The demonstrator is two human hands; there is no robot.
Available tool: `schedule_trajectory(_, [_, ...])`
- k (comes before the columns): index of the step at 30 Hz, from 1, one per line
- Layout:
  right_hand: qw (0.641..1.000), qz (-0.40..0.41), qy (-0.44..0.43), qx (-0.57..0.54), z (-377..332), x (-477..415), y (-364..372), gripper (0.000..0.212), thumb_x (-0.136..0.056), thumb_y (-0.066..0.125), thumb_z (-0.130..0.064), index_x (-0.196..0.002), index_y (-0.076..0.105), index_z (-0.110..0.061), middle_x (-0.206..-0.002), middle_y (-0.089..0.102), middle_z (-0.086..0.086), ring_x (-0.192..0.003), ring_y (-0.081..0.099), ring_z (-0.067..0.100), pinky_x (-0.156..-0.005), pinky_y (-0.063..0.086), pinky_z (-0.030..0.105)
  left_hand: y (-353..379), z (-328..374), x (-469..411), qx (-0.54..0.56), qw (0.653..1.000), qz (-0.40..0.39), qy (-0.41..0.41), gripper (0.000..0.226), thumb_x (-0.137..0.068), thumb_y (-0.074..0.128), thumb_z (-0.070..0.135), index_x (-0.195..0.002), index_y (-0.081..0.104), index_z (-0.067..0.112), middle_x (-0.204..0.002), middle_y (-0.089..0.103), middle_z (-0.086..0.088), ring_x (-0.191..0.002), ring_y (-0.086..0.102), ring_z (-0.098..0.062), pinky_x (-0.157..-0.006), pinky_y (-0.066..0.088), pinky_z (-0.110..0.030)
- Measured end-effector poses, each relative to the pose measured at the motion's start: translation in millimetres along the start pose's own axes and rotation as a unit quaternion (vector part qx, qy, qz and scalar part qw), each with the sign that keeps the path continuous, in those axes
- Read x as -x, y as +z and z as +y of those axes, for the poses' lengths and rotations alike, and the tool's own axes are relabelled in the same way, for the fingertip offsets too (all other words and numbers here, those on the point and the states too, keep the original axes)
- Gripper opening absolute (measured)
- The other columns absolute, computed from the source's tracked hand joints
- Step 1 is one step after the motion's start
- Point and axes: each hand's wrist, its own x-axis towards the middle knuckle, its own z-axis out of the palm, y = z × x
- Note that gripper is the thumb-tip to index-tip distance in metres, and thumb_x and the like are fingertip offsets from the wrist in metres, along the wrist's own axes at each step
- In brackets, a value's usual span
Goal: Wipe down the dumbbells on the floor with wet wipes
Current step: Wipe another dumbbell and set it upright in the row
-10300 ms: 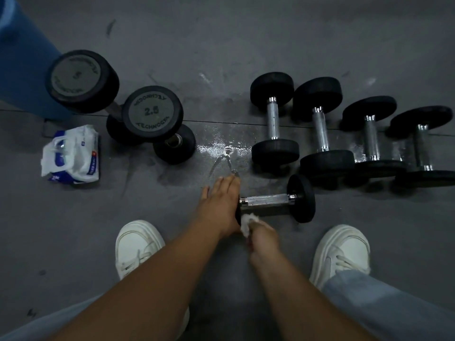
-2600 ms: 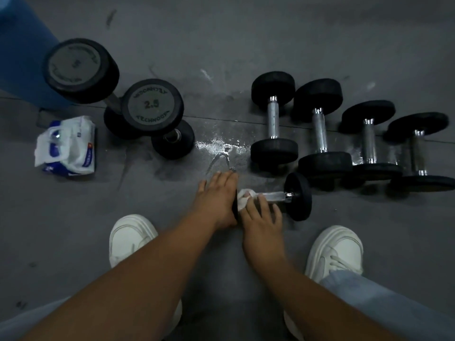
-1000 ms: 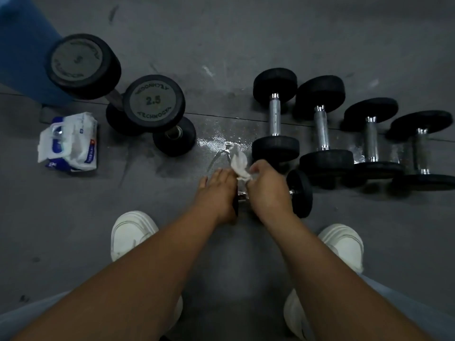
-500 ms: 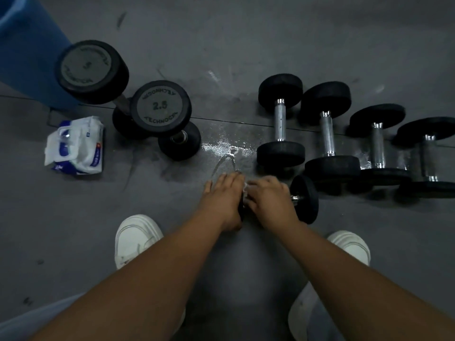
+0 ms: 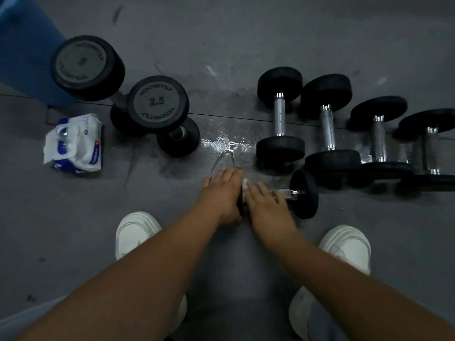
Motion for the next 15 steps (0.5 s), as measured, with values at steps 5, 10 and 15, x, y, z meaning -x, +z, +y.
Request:
schedule_trajectory(5, [0.999,-0.009,0.003,0.036,-1,1,6,0.054,-0.090,0.039,-0.024,-0.143,0.044,-0.012,-0.154,0.035,0.005,-0.143,0.028,0.030,-0.112,0.020,0.053,-3,-1,-4,-0.008,1.000,-0.011,-0.003,0.119,-0.063,0.084,0.036,-0.154,0.009,0.024,-0.161,0.012,0.004,-0.151,0.006,-0.019,-0.121,0.011,-0.049])
schedule_trajectory(10, [0.998,0.038,0.018,0.048,-8,0,3,0.042,-0.088,0.048,-0.023,-0.126,0.062,-0.014,-0.141,0.053,0.005,-0.134,0.043,0.028,-0.110,0.024,0.049,0,-2,-5,-0.003,1.000,-0.003,-0.004,0.118,-0.062,0.083,0.037,-0.154,0.010,0.026,-0.161,0.013,0.004,-0.151,0.007,-0.018,-0.121,0.012,-0.049])
schedule_trajectory(15, [0.999,0.000,0.013,0.051,-5,-9,-3,0.049,-0.093,0.042,-0.025,-0.140,0.049,-0.015,-0.149,0.043,0.003,-0.140,0.035,0.026,-0.112,0.021,0.049,0,-3,-8,-0.006,1.000,-0.001,-0.005,0.118,-0.062,0.083,0.038,-0.154,0.011,0.025,-0.160,0.016,0.004,-0.151,0.009,-0.018,-0.120,0.014,-0.048])
